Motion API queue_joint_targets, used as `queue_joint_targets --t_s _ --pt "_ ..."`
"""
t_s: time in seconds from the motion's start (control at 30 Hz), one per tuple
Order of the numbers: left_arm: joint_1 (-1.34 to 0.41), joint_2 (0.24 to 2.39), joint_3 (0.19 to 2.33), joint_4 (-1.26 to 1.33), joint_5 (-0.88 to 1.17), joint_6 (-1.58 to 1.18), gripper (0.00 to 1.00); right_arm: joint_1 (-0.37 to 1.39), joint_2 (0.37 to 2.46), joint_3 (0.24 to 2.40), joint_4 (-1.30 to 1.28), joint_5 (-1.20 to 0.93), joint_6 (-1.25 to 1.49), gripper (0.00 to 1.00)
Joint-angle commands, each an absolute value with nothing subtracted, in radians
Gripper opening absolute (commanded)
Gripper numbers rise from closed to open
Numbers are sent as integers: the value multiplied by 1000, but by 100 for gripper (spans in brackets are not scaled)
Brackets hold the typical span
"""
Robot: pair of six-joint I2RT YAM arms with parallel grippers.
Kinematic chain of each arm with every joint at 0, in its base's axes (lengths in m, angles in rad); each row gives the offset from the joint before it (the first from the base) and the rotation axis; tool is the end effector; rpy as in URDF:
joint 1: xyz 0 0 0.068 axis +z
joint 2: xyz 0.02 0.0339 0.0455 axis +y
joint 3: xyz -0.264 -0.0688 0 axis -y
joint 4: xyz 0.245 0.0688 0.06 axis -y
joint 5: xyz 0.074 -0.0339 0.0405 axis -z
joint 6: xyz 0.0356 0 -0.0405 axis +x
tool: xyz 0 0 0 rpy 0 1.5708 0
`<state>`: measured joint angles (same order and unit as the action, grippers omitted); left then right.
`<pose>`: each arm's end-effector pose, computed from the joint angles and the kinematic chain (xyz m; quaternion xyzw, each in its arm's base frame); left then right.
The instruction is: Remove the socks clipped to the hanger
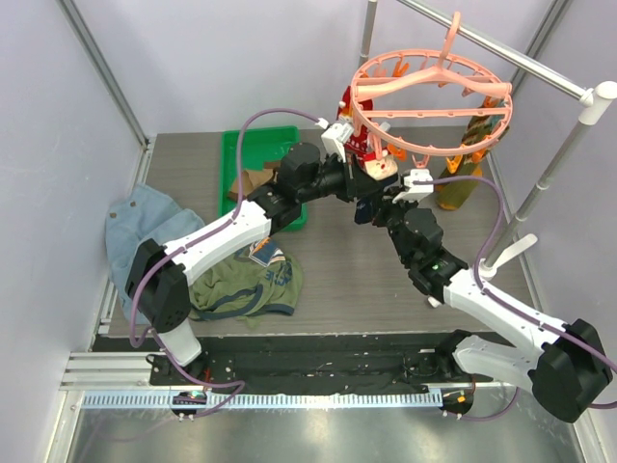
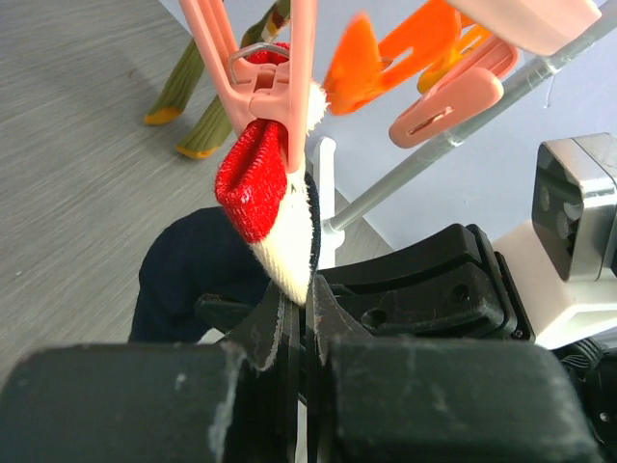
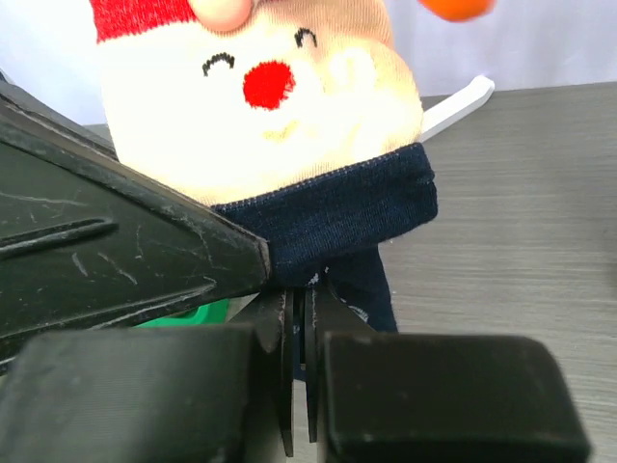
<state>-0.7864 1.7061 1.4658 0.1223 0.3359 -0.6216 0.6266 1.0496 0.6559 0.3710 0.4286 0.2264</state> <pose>0.2846 -0.3018 0.3624 0.1713 0.7254 -0.5191 0.4183 0.2065 0.1312 0.3015 0.0068 0.7143 0.1441 0.6848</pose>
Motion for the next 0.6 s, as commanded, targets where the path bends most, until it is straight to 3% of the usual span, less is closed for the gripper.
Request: queue_joint_targets --t_s 0.0,0.17,0.2,0.27,0.3,0.47,0.57 --pt "-793 1677 1511 156 341 -643 0 629 1028 640 473 468 218 1" --pt "-793 1672 1508 140 315 -623 4 630 982 626 431 442 218 1" --pt "-793 1674 1520 129 307 -618 15 629 964 621 422 419 213 1" --pt "-793 1681 1543 80 304 -597 24 630 945 612 400 390 206 1" --pt "-793 1684 1574 62 290 -588 35 629 928 600 400 373 203 1" --pt "-793 1687 1635 -21 249 -546 57 629 919 604 359 321 189 1" --pt "-793 1677 1669 -49 210 -511 66 629 907 618 331 304 202 1"
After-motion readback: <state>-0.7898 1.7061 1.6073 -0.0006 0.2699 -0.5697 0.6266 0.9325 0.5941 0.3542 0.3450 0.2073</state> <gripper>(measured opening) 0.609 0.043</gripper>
